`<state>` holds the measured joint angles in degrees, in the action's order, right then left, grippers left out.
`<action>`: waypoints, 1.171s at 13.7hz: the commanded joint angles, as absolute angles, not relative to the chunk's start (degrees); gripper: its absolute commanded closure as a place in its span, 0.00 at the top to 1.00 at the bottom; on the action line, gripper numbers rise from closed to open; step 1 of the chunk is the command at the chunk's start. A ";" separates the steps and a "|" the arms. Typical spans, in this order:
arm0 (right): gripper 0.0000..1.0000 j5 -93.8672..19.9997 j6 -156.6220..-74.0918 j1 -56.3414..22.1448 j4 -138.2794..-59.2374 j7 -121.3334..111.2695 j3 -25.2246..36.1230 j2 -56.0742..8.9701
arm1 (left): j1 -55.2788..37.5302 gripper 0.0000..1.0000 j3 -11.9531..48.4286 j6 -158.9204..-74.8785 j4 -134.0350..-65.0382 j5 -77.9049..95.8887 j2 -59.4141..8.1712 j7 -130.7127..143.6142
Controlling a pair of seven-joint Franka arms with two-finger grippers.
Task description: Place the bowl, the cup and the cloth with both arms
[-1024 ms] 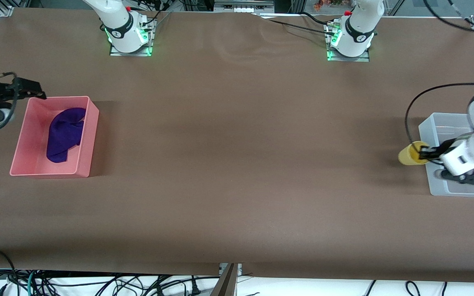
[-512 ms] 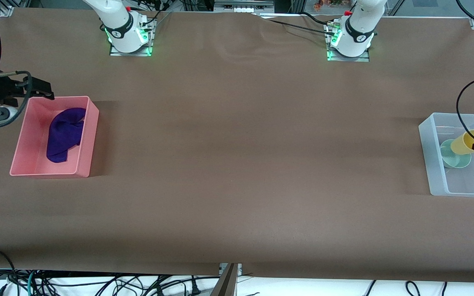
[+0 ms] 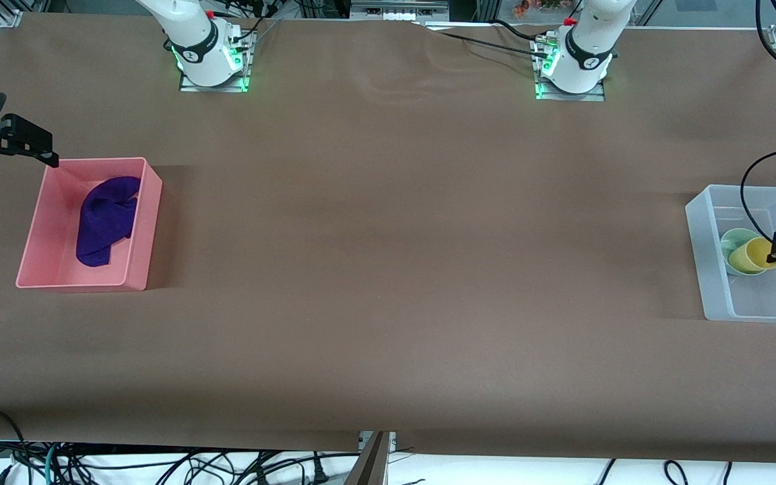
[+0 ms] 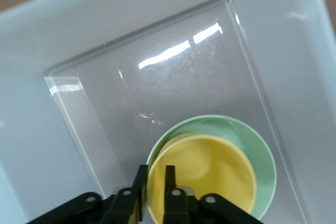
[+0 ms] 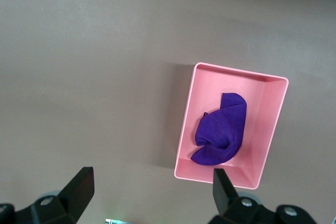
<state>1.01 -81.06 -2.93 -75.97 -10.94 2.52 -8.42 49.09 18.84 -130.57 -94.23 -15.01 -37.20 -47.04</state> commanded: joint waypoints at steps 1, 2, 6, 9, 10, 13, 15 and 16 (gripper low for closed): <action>1.00 1.67 -81.12 -2.37 -77.61 -10.81 2.20 -7.82 | 48.78 1.00 21.17 -124.74 -93.25 -15.21 -33.42 -46.50; 1.00 1.67 -81.12 -2.20 -77.43 -10.81 2.28 -7.82 | 48.78 1.00 23.27 -121.06 -93.16 -15.21 -31.31 -44.67; 1.00 1.49 -81.30 -2.29 -77.34 -10.72 2.29 -8.35 | 48.43 1.00 35.03 -100.25 -89.84 -15.82 -23.56 -30.45; 1.00 1.49 -81.65 -2.37 -77.34 -10.63 2.20 -8.44 | 42.13 1.00 39.29 -87.40 -81.85 -16.17 -23.47 -18.84; 1.00 1.49 -81.65 -2.37 -77.34 -10.63 2.20 -8.44 | 39.05 1.00 39.37 -83.80 -79.39 -16.17 -23.47 -15.42; 1.00 1.41 -81.48 -2.29 -77.26 -10.63 2.28 -8.79 | 31.68 1.00 38.59 -80.60 -77.61 -15.12 -21.02 -9.77; 1.00 1.41 -81.30 -2.29 -77.17 -10.46 2.29 -8.88 | 27.97 1.00 34.48 -80.59 -78.22 -12.85 -18.91 -9.67; 1.00 1.41 -81.30 -2.29 -77.08 -10.37 2.29 -8.88 | 24.03 1.00 28.97 -80.60 -78.92 -7.96 -17.94 -9.67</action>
